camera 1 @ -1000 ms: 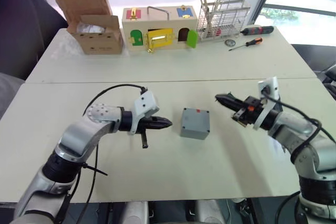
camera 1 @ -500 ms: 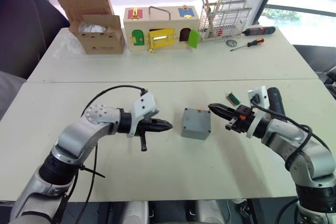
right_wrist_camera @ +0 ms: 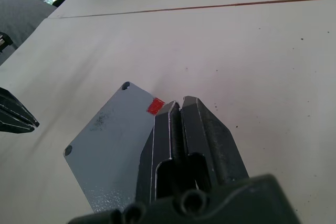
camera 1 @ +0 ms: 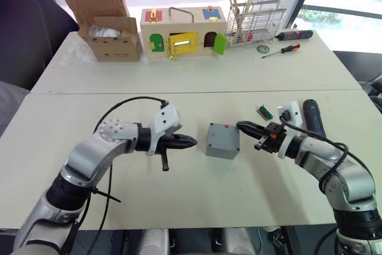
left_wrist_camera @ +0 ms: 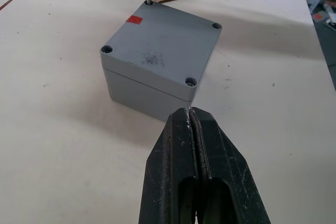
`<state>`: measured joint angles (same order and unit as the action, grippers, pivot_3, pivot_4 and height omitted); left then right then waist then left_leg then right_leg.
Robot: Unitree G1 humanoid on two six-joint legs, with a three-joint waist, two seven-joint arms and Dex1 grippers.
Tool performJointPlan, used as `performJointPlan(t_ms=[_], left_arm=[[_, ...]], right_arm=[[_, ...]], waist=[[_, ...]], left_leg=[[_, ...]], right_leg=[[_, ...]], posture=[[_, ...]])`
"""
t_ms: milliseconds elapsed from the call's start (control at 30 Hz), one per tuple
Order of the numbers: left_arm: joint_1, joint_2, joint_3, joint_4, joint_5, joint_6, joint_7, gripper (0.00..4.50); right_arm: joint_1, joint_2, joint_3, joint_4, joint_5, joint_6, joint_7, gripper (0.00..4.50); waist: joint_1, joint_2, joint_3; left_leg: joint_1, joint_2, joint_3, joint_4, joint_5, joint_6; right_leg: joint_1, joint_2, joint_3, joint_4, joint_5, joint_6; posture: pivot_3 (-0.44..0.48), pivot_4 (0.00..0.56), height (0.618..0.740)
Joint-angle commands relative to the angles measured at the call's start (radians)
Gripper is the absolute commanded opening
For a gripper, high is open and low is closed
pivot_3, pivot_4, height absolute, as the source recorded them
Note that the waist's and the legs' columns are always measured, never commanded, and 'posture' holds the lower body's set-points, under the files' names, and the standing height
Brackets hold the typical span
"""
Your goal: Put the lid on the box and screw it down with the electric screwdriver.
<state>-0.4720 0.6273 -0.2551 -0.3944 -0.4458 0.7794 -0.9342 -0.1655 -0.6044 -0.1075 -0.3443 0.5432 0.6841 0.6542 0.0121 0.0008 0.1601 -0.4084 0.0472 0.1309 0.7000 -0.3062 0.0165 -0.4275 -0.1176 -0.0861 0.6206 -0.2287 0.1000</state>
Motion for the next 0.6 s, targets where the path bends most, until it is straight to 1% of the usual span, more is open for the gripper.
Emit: performJointPlan(t_ms=[33, 233, 267, 300, 333, 367, 433, 500, 533, 567, 600], left_arm=[[-0.010, 0.003, 0.004, -0.017, -0.002, -0.001, 0.001, 0.00], [-0.013, 0.000, 0.007, -0.014, -0.005, -0.006, -0.001, 0.00], [-0.014, -0.001, 0.010, -0.015, -0.010, -0.004, -0.001, 0.00], [-0.015, -0.002, 0.015, -0.014, -0.015, -0.001, -0.002, 0.00], [-0.016, -0.003, 0.017, -0.014, -0.019, 0.000, -0.004, 0.00], [-0.016, -0.003, 0.019, -0.013, -0.021, 0.000, -0.005, 0.00], [-0.020, -0.006, 0.022, -0.012, -0.027, 0.000, -0.006, 0.00], [-0.029, -0.019, 0.033, -0.008, -0.046, -0.003, -0.010, 0.00], [-0.032, -0.024, 0.037, -0.007, -0.054, -0.003, -0.012, 0.00], [-0.037, -0.030, 0.042, -0.009, -0.063, -0.003, -0.012, 0.00], [-0.041, -0.036, 0.044, -0.012, -0.071, -0.002, -0.013, 0.00]], right_arm=[[-0.006, -0.003, -0.007, 0.003, -0.012, -0.025, 0.006, 0.07], [-0.007, -0.010, 0.009, 0.003, -0.019, -0.028, 0.021, 0.07], [-0.006, -0.013, 0.009, 0.001, -0.020, -0.028, 0.026, 0.62], [-0.006, -0.015, 0.008, 0.000, -0.020, -0.027, 0.028, 0.92], [-0.007, -0.017, 0.005, -0.002, -0.019, -0.024, 0.030, 1.38], [-0.008, -0.019, 0.003, -0.003, -0.018, -0.023, 0.031, 1.87], [-0.011, -0.031, -0.002, -0.005, -0.021, -0.023, 0.037, 2.98], [-0.039, -0.065, -0.039, -0.014, -0.024, -0.006, 0.024, 3.89], [-0.052, -0.077, -0.059, -0.017, -0.019, 0.005, 0.013, 4.23], [-0.073, -0.101, -0.099, -0.016, 0.009, 0.042, 0.009, 4.46], [-0.097, -0.128, -0.142, -0.007, 0.038, 0.084, 0.005, 4.46]], waist=[[0.000, 0.000, 0.000], [0.000, 0.000, 0.000], [0.000, 0.000, 0.000], [0.000, 0.000, 0.000], [0.000, 0.000, 0.000], [0.000, 0.000, 0.000], [0.000, 0.000, 0.000], [0.001, 0.000, 0.000], [0.000, 0.000, 0.000], [0.000, 0.000, 0.000], [0.000, 0.000, 0.000]], left_leg=[[0.000, 0.000, 0.000, 0.000, 0.000, 0.000], [0.000, 0.000, 0.000, 0.000, 0.000, 0.000], [0.000, 0.000, 0.000, 0.000, 0.000, 0.000], [0.000, 0.000, 0.000, 0.000, 0.000, 0.000], [0.000, 0.000, 0.000, 0.000, 0.000, 0.000], [0.000, 0.000, 0.000, 0.000, 0.000, 0.000], [0.000, 0.000, 0.000, 0.000, 0.000, 0.000], [0.000, 0.000, 0.000, 0.000, 0.000, 0.000], [0.000, 0.000, 0.000, 0.000, 0.000, 0.000], [0.000, 0.000, 0.000, 0.000, 0.000, 0.000], [0.000, 0.000, 0.000, 0.000, 0.000, 0.000]], right_leg=[[0.000, 0.000, 0.000, 0.000, 0.000, 0.000], [0.000, 0.000, 0.000, 0.000, 0.000, 0.000], [0.000, 0.000, 0.000, 0.000, 0.000, 0.000], [0.000, 0.000, 0.000, 0.000, 0.000, 0.000], [0.000, 0.000, 0.000, 0.000, 0.000, 0.000], [0.000, 0.000, 0.000, 0.000, 0.000, 0.000], [0.000, 0.000, 0.000, 0.000, 0.000, 0.000], [0.000, 0.000, 0.000, 0.000, 0.000, 0.000], [0.000, 0.000, 0.000, 0.000, 0.000, 0.000], [0.000, 0.000, 0.000, 0.000, 0.000, 0.000], [0.000, 0.000, 0.000, 0.000, 0.000, 0.000]], posture=[[0.000, 0.150, 0.728], [0.000, 0.150, 0.728], [0.000, 0.150, 0.728], [0.000, 0.150, 0.728], [0.000, 0.150, 0.728], [0.000, 0.150, 0.728], [0.000, 0.150, 0.728], [0.000, 0.150, 0.728], [0.000, 0.150, 0.728], [0.000, 0.150, 0.728], [0.000, 0.150, 0.728]])
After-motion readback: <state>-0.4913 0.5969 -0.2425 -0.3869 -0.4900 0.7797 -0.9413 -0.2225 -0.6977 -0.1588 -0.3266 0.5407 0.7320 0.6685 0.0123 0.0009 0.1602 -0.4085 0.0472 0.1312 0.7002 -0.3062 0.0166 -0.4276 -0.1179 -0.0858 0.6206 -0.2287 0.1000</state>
